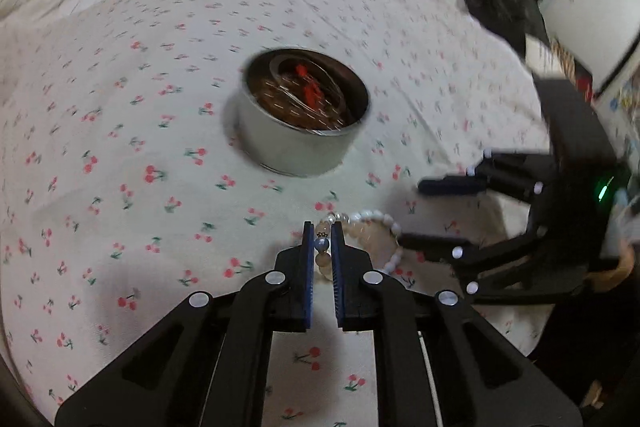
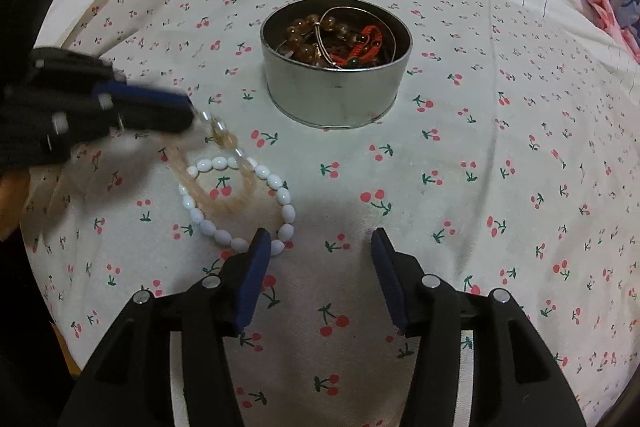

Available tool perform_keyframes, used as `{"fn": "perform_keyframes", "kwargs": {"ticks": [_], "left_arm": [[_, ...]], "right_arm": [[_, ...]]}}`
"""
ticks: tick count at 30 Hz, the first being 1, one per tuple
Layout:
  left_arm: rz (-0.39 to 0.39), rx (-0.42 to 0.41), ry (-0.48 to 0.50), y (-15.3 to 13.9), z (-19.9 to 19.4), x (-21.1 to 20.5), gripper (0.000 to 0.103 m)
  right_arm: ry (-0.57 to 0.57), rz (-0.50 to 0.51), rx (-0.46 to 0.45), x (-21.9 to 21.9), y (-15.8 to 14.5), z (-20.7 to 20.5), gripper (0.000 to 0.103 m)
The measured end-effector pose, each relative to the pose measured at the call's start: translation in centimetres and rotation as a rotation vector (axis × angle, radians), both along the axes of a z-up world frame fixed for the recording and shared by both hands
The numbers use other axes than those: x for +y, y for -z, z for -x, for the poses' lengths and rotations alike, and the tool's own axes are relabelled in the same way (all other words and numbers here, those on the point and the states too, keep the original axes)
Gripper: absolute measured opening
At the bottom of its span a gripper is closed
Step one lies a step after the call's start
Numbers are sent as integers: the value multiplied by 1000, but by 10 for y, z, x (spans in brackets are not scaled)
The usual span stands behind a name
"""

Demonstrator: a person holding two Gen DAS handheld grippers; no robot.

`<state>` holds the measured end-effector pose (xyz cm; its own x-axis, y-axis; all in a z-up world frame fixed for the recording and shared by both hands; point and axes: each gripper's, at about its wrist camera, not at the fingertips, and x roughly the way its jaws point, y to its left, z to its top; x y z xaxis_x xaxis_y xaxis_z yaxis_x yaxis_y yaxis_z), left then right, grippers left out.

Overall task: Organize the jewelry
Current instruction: 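Carry the beaded bracelets over the tin and open the right tool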

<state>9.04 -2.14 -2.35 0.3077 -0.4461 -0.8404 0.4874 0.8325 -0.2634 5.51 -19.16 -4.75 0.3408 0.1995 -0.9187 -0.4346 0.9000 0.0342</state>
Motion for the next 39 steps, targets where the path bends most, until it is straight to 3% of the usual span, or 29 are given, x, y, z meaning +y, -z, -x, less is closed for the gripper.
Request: {"fn": "perform_keyframes", "kwargs": {"ticks": [4,9,10,11,13,15,17,27,35,39], "left_arm": [[-96,5,-71,9,-8,9,8],[-237,17,-54,28,-6,-1,13],[-254,9,-54,29,-9,0,19],[-265,1,-51,30,-8,-2,24],[-270,1,-55,31,-10,-3,24],[-263,4,-49,30,-9,-3,8],[-260,-18,-32,23,-6,-6,7],[-93,-118,-9,-36,1,-4,7],[54,-188,-34,-73,-18,-26,7],[127,-202,-48,-77,-33,-44,7]], "right_arm": [[0,1,-36,3,-5,-1,52],[-21,-16,-49,17,-3,-3,52],[-23,-18,-43,20,0,-4,48],[-31,-30,-31,22,2,-4,33],[-65,-32,-32,30,4,0,12],[-80,-16,-51,35,1,3,8],[-67,-45,-63,31,-5,3,8],[42,-294,-147,-12,-65,0,8],[122,-378,-214,-26,-94,-14,8],[168,-409,-242,-34,-104,-24,8]]}}
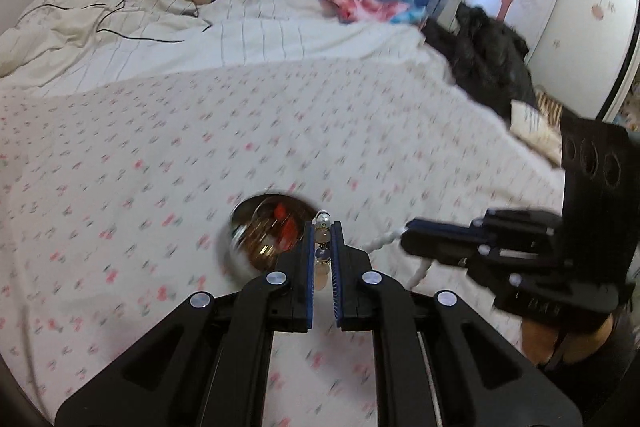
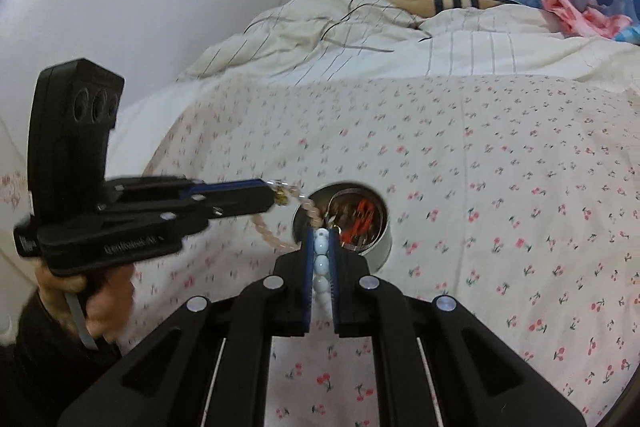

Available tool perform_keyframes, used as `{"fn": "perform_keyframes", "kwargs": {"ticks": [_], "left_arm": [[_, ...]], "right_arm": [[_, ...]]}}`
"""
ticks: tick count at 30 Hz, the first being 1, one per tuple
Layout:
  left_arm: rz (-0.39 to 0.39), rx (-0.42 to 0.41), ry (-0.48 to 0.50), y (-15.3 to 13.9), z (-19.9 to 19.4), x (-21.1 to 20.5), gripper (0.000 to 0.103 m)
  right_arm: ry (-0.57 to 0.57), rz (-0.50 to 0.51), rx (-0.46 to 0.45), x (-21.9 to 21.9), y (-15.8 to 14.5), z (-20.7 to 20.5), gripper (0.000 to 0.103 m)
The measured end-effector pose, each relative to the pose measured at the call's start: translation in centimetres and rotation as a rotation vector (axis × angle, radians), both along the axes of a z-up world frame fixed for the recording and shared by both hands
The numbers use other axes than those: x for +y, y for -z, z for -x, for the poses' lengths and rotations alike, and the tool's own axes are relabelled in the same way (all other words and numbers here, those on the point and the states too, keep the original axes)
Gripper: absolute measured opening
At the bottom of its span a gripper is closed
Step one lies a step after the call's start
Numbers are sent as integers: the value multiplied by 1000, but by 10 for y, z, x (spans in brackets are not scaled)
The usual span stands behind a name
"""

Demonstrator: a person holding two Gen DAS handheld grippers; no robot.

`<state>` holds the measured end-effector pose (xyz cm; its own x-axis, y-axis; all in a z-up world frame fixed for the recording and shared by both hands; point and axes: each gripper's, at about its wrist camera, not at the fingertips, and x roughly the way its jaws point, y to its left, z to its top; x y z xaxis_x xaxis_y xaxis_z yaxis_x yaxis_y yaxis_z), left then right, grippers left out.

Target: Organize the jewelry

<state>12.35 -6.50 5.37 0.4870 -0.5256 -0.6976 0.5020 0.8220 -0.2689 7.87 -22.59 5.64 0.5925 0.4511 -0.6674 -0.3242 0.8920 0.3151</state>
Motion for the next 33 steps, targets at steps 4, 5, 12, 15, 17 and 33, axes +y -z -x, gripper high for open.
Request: {"fn": "perform_keyframes", "kwargs": {"ticks": [4,5,12,15,17,33], "left_arm": [[-52,59,-67,26,-28,-15,7],[-94,86,-93,36,-35,-16,7],[-233,30,-169,42,-34,-4,13],[-273,-12,-191,40,-30,3,26],[-303,-34,-214,40,-27,8,38],[-404,-62,-323,58,-8,11,69]], "right_arm": [[35,-8,-10,-5,-3,-9,8],[42,-12,-8,-7,-3,-11,8],[66,-79,4,-5,2,-31,8],[58,-97,-2,5,1,-38,8],[48,-111,-5,14,1,-44,8],[264,231,12,11,43,-31,67]]}}
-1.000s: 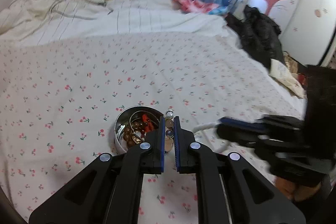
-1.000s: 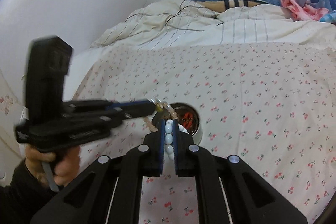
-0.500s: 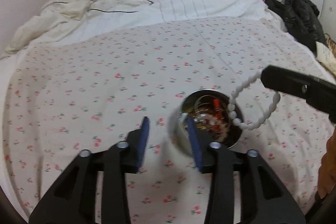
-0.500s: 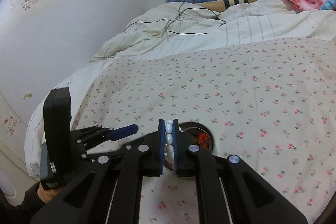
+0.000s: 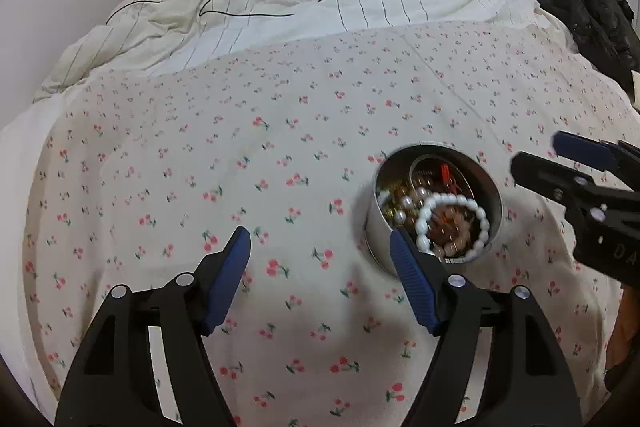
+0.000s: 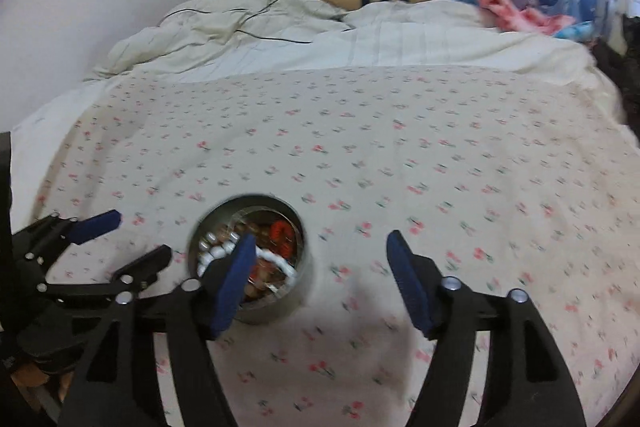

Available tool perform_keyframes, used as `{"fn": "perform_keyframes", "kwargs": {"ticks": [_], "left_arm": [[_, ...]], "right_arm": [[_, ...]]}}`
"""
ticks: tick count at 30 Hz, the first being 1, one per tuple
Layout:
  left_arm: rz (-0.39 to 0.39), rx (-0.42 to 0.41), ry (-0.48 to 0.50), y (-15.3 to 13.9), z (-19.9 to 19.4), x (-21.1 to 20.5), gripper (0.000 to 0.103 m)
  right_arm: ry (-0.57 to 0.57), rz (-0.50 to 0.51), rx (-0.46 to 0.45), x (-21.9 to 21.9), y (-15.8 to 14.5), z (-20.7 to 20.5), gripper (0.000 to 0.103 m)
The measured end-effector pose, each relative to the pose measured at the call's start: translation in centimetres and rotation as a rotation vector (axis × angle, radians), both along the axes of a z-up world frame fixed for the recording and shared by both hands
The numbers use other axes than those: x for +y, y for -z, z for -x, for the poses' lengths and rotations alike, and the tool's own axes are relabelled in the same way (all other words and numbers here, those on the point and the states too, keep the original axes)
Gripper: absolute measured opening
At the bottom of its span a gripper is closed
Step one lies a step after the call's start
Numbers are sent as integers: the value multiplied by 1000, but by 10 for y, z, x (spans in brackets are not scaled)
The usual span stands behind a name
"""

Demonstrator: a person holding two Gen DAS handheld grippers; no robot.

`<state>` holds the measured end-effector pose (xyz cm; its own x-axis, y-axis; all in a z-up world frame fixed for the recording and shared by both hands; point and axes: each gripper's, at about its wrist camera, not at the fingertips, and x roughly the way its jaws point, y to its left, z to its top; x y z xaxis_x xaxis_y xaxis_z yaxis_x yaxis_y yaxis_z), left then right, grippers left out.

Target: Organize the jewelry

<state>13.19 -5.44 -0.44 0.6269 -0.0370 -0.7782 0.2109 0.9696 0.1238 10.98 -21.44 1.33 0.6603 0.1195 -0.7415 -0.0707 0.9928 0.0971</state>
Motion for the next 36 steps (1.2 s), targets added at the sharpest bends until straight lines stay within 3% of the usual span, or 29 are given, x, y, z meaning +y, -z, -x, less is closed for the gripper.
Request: {"fn": "perform_keyframes", "kwargs": {"ticks": [4,9,13,19,31,36], "left_arm": [[35,18,-18,8,10,2,74],[15,33,-20,18,24,7,75],[43,76,-18,27,32,12,76],[9,65,1,31,46,8,77],[49,63,-22,32,48,4,79],[48,52,-41,28,46,6,88]], "right_arm": [[39,11,34,-8,16,20,68],[54,39,105,-8,39,34,69],[52,56,145,-4,54,40,69],[44,71,125,0,50,52,69],[25,80,107,2,38,55,75],[14,82,111,5,38,54,77]]}}
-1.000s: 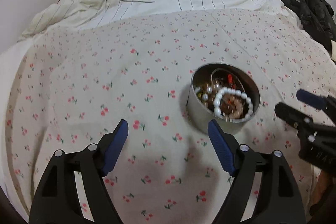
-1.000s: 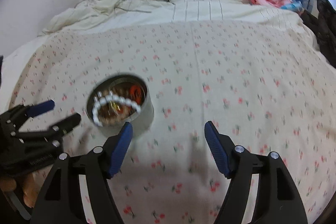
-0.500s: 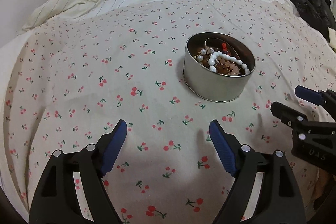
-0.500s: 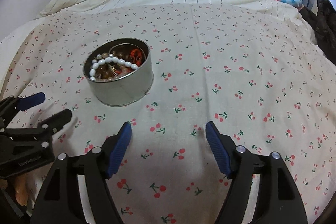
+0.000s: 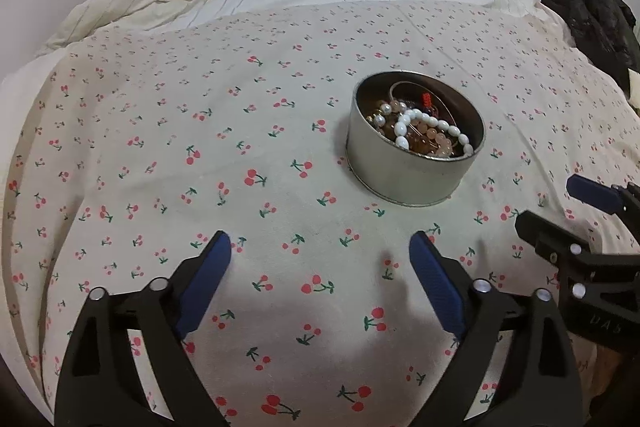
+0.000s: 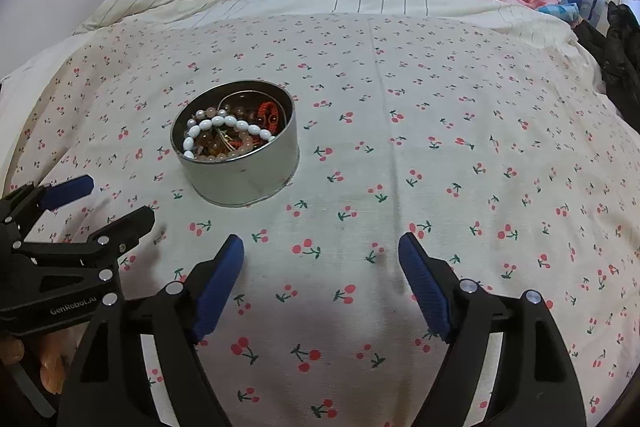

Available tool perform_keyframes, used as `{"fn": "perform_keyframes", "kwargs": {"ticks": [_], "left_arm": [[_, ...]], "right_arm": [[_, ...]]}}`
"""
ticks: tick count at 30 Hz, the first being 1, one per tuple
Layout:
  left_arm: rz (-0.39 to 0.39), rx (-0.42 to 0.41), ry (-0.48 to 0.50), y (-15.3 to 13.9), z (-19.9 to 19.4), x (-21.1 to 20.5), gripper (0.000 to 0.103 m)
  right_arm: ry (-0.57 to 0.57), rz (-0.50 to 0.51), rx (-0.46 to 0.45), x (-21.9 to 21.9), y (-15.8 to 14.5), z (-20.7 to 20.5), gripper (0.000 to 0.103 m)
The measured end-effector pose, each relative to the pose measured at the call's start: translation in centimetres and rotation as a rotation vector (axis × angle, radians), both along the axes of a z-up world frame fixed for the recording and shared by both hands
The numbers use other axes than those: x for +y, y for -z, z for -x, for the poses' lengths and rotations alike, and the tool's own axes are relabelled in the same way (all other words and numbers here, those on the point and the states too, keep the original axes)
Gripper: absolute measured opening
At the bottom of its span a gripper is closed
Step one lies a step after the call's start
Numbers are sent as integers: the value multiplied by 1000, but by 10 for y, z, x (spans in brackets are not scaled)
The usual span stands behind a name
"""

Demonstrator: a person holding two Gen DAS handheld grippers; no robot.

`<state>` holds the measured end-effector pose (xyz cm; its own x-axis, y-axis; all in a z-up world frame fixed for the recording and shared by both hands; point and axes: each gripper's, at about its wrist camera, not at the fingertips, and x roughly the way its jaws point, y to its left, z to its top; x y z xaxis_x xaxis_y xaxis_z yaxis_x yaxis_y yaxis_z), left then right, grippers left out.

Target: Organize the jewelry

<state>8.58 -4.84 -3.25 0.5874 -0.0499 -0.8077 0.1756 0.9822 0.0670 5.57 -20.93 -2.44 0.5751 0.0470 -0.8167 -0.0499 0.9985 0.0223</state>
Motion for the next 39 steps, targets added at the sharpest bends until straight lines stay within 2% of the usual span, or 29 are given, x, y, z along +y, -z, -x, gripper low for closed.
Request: {"fn": "perform_keyframes", "kwargs": {"ticks": [3,21,25,28,33,39], "left_arm": [[18,14,-4,-1,-2,1,89],[3,22,10,0,-2,-3,92],[50,48,-10,3,-5,2,95],[120,5,-31,-1,-3,11,95],[61,-36,-11,-7,-1,9,95],[45,29,-19,-3,-8,9,95]], "right_arm": [[-6,0,2,3,1,-1,78],[-1,4,4,2,3,0,80],[1,0,3,0,3,0,80],[1,6,2,-1,3,0,80],[6,10,-1,-4,2,-1,80],[12,6,-15,-5,0,-1,86]]}}
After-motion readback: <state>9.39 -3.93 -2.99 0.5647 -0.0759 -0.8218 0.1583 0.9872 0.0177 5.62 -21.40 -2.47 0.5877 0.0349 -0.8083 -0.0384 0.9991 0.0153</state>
